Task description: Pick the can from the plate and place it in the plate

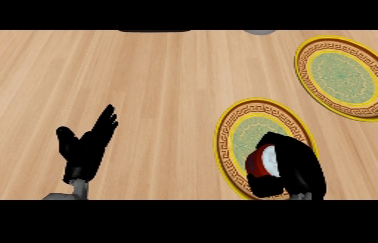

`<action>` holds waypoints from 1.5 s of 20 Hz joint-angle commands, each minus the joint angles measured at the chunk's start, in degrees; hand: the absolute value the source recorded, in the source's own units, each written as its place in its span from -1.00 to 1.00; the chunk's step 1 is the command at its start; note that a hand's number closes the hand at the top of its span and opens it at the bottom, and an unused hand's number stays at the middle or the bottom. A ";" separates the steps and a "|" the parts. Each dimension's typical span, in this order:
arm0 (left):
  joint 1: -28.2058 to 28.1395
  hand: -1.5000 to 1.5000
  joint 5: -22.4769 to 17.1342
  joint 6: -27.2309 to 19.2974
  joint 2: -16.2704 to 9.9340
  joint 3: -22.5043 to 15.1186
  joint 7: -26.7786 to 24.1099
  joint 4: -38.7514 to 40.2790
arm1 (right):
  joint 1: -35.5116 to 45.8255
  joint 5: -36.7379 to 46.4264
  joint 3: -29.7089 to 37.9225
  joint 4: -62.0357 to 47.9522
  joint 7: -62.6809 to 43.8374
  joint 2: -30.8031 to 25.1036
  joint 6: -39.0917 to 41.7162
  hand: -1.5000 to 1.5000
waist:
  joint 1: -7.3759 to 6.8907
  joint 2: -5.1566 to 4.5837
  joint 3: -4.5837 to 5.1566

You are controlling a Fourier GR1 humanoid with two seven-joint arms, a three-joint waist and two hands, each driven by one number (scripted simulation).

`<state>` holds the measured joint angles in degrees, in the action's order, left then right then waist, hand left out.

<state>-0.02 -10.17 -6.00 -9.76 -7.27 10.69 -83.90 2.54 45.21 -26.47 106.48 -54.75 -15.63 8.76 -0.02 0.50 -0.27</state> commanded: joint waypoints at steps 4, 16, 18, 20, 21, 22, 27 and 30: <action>-0.49 0.00 0.18 1.60 -0.72 0.49 1.94 2.21 | 1.11 5.35 -4.98 -2.42 10.12 -1.05 -2.71 1.00 | -0.12 -0.54 0.26; -0.67 0.00 0.78 0.13 0.84 0.70 2.43 1.36 | -2.75 11.78 -3.39 10.73 24.26 -1.42 -23.29 1.00 | 0.53 -0.41 0.24; -0.30 0.00 2.28 -1.08 3.22 -0.44 -0.62 4.26 | -3.84 11.23 -1.56 13.16 23.28 0.23 -26.05 1.00 | 0.95 -0.47 0.25; -0.88 0.00 0.01 2.32 -0.18 2.10 -0.18 3.47 | -2.95 7.47 3.44 14.05 22.41 0.58 -25.81 1.00 | 0.47 -0.52 0.26; -1.04 0.00 0.60 1.88 0.59 1.52 -0.72 4.22 | -4.43 4.67 5.61 14.94 24.62 -0.26 -27.84 1.00 | 0.64 -0.55 0.23; -2.66 0.00 0.17 2.08 0.55 1.20 -0.03 1.60 | -3.54 4.86 7.32 15.97 22.51 0.47 -27.17 1.00 | 0.34 -0.46 0.24; -2.39 0.00 0.40 2.31 0.09 1.70 0.69 1.23 | -1.62 -9.36 19.90 9.66 29.15 -1.13 -30.34 1.00 | -0.04 -0.60 0.21; -4.87 0.00 2.46 0.58 1.86 -1.18 1.28 -1.42 | -3.14 -19.22 26.85 4.01 39.87 -2.96 -33.62 1.00 | -0.14 -0.57 0.12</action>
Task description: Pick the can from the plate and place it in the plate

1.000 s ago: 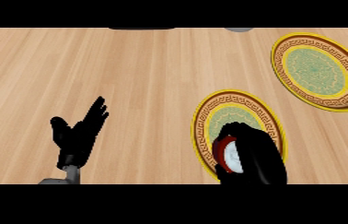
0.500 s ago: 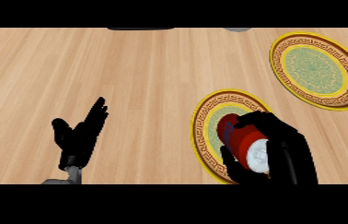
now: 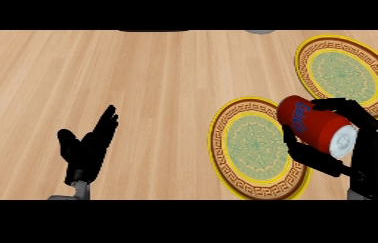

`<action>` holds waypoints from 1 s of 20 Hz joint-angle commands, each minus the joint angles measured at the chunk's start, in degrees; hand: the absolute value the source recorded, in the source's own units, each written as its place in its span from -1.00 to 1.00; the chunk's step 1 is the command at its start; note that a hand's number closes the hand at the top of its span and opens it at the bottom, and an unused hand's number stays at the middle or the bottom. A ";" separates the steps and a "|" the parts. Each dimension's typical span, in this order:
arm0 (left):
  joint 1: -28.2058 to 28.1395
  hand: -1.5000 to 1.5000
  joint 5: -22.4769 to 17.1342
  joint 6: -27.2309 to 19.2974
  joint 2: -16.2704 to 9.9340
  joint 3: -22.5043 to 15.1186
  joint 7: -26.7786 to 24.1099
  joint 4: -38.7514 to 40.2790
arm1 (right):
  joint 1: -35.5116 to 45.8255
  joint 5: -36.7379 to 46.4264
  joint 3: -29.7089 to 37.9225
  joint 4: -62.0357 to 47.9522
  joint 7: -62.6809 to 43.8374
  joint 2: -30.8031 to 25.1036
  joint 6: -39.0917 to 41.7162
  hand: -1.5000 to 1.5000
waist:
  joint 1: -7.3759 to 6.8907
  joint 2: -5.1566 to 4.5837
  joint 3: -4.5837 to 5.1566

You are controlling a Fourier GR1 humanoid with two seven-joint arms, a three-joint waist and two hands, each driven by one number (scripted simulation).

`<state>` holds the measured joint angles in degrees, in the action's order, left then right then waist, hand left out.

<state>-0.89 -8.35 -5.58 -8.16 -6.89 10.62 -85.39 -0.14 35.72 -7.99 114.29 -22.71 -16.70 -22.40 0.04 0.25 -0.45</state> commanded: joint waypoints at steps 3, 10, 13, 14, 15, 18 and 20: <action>-0.64 0.00 -0.96 2.08 -0.69 0.57 1.38 2.11 | 8.12 -10.46 13.22 -16.81 12.22 -3.27 -2.32 1.00 | -0.83 -0.56 0.35; -0.13 0.00 -0.22 2.20 -0.54 0.32 1.69 2.15 | 20.72 -15.22 23.91 -40.76 24.17 -7.98 -5.05 1.00 | -1.75 -0.78 0.33; -0.44 0.00 1.48 0.77 1.55 -0.66 -0.96 5.06 | 23.85 -17.61 26.93 -51.61 33.30 -10.19 -4.78 1.00 | -1.81 -0.97 0.30; 0.20 0.00 2.51 -0.87 2.75 -2.60 2.28 2.11 | 25.72 -19.75 29.24 -55.24 35.02 -12.05 -3.36 1.00 | -2.09 -1.00 0.23; -0.63 0.00 1.49 0.71 1.36 -1.28 1.52 2.52 | 27.51 -20.94 29.69 -58.27 36.85 -12.65 -1.79 1.00 | -1.78 -0.82 0.30; -1.21 0.00 1.70 1.16 1.06 -1.69 1.44 0.91 | 33.13 -20.53 31.82 -69.14 41.92 -16.11 -1.49 1.00 | -2.82 -1.14 0.23; 2.73 0.00 0.94 1.46 0.71 -0.13 3.00 3.26 | 35.56 -20.74 33.15 -75.66 46.42 -16.57 -2.42 1.00 | -2.46 -1.22 0.24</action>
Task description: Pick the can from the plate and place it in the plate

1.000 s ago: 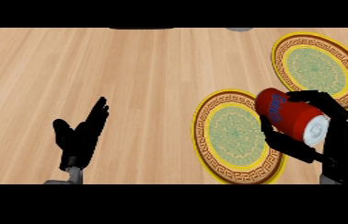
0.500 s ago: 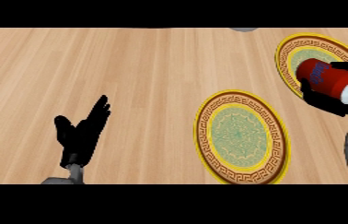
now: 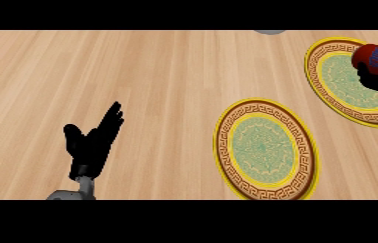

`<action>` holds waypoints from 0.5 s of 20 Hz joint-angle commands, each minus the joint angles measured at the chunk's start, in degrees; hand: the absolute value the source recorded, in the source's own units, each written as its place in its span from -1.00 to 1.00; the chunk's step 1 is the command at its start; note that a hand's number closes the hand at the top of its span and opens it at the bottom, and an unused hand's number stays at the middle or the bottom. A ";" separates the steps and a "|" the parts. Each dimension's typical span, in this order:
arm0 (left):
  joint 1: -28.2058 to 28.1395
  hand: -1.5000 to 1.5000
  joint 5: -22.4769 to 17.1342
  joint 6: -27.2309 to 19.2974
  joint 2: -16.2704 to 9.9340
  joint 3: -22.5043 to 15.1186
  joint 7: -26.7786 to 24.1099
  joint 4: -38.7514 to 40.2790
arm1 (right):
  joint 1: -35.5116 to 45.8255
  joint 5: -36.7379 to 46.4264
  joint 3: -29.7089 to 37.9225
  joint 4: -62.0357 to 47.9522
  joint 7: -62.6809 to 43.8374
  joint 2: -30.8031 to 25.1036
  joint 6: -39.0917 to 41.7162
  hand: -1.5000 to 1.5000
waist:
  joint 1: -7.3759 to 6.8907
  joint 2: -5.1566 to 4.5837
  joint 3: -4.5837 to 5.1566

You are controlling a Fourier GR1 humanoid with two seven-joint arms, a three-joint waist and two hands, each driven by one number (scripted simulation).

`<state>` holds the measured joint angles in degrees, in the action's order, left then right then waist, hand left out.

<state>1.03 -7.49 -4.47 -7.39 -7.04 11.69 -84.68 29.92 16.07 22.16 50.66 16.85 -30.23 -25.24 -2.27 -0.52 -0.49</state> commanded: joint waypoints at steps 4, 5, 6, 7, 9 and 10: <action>1.26 0.00 -0.08 0.19 0.65 -0.32 2.29 1.93 | 8.67 1.99 1.33 -21.03 -0.23 -7.29 3.93 1.00 | -0.97 -0.85 0.33; 0.27 0.00 -0.34 1.70 0.49 -0.99 0.91 2.09 | 8.47 3.72 -0.17 -23.14 -0.44 -7.38 4.44 1.00 | -1.88 -1.25 0.30; 0.77 0.00 1.23 -0.49 2.02 -1.92 0.87 2.14 | 7.87 6.56 -2.16 -24.54 -1.24 -8.98 4.42 -1.00 | -1.85 -1.36 0.31; 0.36 0.00 -0.29 2.04 0.05 -0.59 0.43 3.00 | 7.61 7.64 -3.54 -26.06 -0.34 -7.94 5.17 -1.00 | -2.45 -1.64 0.28; 1.35 0.00 -0.44 2.21 -0.44 -0.36 1.78 2.31 | 10.36 7.15 -3.42 -29.62 -0.44 -7.77 8.33 -1.00 | -2.86 -1.65 0.15; 0.17 0.00 0.93 0.18 2.17 -2.51 1.44 1.41 | 10.20 7.47 -3.77 -30.86 1.42 -8.43 10.15 -1.00 | -2.49 -1.40 0.12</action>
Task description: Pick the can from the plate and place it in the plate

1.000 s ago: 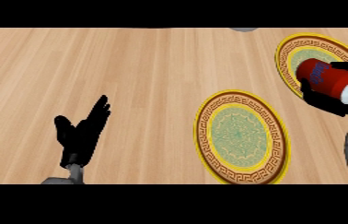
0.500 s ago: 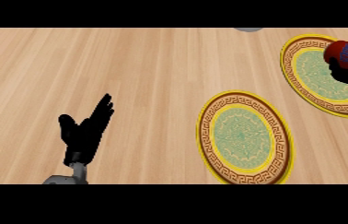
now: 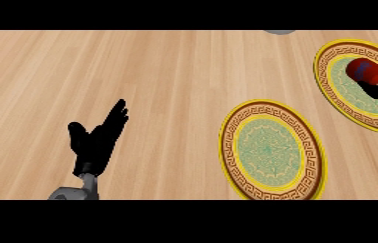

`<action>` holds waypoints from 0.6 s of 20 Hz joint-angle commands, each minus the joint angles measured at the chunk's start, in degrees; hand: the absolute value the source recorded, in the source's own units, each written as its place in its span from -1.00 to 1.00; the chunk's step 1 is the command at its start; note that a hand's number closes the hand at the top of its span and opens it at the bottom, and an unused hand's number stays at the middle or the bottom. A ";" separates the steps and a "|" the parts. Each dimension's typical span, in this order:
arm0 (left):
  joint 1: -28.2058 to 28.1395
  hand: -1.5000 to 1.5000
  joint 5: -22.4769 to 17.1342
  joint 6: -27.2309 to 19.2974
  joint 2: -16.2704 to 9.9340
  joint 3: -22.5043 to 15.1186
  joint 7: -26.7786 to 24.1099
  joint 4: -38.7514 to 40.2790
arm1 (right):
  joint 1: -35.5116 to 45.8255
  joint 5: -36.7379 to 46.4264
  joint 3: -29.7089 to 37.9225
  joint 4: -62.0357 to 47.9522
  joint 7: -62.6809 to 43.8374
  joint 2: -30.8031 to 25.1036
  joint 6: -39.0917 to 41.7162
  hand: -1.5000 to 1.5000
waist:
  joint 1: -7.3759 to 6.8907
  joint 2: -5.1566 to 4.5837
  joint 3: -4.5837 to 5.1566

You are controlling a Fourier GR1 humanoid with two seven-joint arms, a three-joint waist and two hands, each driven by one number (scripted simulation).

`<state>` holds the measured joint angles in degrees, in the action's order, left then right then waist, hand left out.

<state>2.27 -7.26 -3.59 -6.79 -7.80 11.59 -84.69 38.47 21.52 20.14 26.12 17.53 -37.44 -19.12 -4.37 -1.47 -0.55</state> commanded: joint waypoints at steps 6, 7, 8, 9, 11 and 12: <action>-0.99 0.00 0.39 -0.06 0.95 -0.79 0.88 2.50 | 4.37 -4.22 4.07 -8.94 10.88 -0.80 9.58 -1.00 | 0.07 -0.61 -0.01; -1.06 0.00 1.21 -0.90 1.70 -1.12 -0.54 2.68 | 5.38 -5.07 4.85 -9.13 12.06 -0.72 10.43 -1.00 | 0.24 -0.46 0.05; -2.49 0.00 0.71 0.30 0.22 -0.65 -0.55 1.80 | 5.20 -7.32 7.16 -8.97 13.72 -0.80 10.48 -1.00 | -0.05 -0.49 -0.04; -1.75 0.00 0.36 0.81 -0.13 -0.50 0.38 1.98 | 6.70 -8.31 8.23 -9.29 13.42 1.02 8.80 -1.00 | -0.48 -0.64 -0.04; -0.88 0.00 -0.52 0.06 -0.47 0.84 2.68 0.63 | 5.88 -11.47 11.42 -9.84 16.63 -0.73 11.62 -1.00 | 0.49 -0.32 -0.03; -1.44 0.00 0.31 -0.38 0.35 -0.12 1.81 1.05 | 6.19 -11.97 12.15 -10.48 17.18 -0.99 11.41 -1.00 | 0.57 -0.30 0.03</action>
<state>1.94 -7.01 -3.74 -6.69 -7.58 11.64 -85.02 43.77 13.46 28.17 17.02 30.92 -37.73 -9.49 -4.20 -1.57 -0.79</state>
